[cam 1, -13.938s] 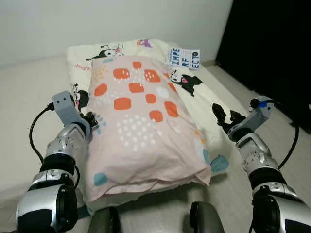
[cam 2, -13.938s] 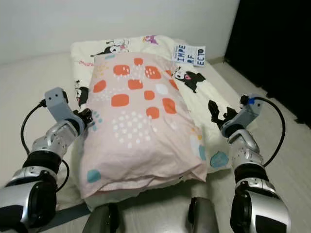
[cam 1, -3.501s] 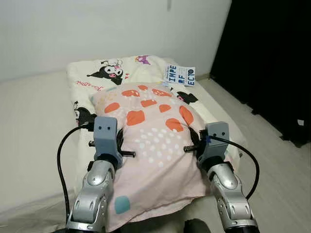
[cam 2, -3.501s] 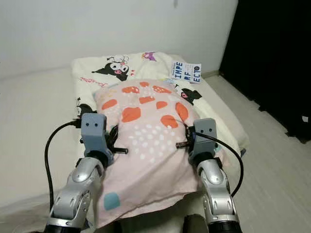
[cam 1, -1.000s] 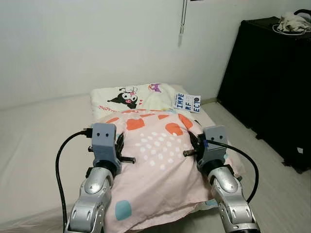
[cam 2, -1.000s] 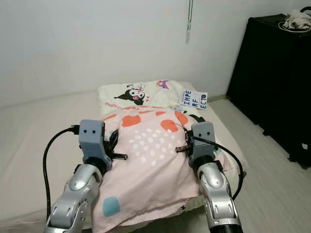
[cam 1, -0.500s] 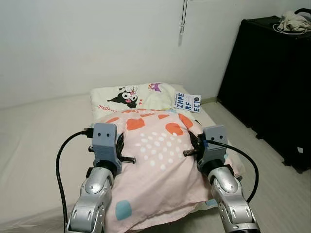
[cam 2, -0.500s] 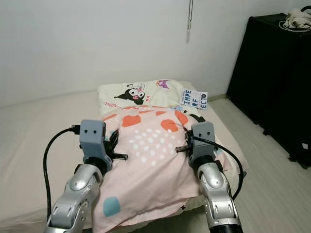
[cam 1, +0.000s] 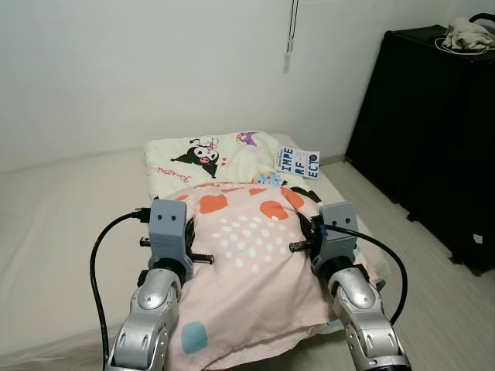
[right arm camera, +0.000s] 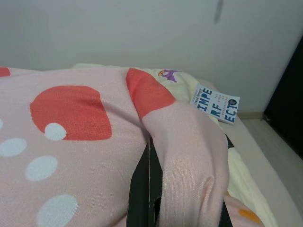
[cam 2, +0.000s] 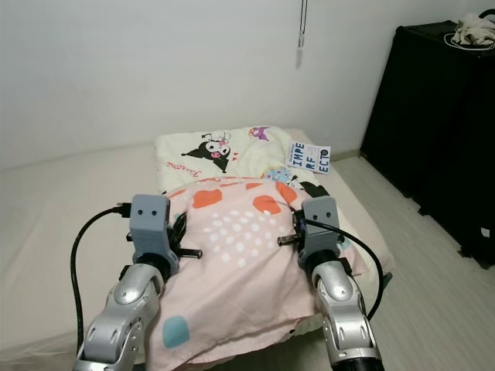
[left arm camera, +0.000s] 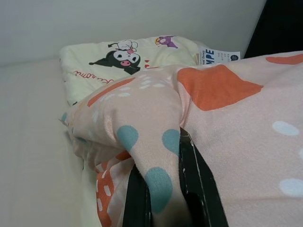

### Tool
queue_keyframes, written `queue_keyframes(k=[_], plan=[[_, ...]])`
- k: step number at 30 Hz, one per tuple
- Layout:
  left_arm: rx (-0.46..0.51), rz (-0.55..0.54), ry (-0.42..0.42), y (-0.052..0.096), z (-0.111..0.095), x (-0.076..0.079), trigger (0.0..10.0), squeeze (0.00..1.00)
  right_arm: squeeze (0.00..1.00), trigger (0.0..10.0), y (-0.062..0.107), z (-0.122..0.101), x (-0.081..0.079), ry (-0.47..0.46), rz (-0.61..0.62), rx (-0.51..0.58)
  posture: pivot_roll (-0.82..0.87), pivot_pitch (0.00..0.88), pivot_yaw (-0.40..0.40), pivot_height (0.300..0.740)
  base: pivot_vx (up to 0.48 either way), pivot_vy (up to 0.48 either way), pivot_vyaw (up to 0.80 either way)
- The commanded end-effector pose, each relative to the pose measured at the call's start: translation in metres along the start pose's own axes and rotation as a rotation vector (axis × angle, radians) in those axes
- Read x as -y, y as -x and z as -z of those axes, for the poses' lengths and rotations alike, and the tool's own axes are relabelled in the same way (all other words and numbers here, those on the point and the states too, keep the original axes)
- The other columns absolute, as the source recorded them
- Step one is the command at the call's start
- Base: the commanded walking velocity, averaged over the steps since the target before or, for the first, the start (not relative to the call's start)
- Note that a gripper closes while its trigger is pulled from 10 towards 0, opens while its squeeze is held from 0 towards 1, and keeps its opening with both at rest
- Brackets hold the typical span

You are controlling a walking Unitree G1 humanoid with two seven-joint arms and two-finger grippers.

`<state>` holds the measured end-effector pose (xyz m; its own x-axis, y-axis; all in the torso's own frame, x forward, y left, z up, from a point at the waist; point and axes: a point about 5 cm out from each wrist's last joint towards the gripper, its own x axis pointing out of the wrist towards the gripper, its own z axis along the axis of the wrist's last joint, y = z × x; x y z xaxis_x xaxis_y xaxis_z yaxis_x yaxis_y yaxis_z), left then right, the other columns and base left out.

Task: Clean up the room

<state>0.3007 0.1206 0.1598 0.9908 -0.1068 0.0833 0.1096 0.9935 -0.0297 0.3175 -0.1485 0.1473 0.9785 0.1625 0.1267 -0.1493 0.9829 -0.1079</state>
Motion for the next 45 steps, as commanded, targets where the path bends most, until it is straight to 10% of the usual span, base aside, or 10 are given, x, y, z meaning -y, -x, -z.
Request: queue_keyframes(k=[1,45], plan=[[0.029,0.0,-0.019,-0.0016,-0.0062,0.0002,10.0,0.0,0.0,10.0,-0.0012,-0.0057,-0.0033,0.011,-0.004,0.031,-0.02,0.111,0.01,0.74,0.0,0.0,0.0],[0.035,-0.006,-0.041,-0.0027,-0.0081,-0.0003,10.0,0.0,0.0,10.0,-0.0017,-0.0047,0.0006,0.056,0.004,0.034,-0.01,0.119,-0.001,0.74,0.0,-0.096,0.24]])
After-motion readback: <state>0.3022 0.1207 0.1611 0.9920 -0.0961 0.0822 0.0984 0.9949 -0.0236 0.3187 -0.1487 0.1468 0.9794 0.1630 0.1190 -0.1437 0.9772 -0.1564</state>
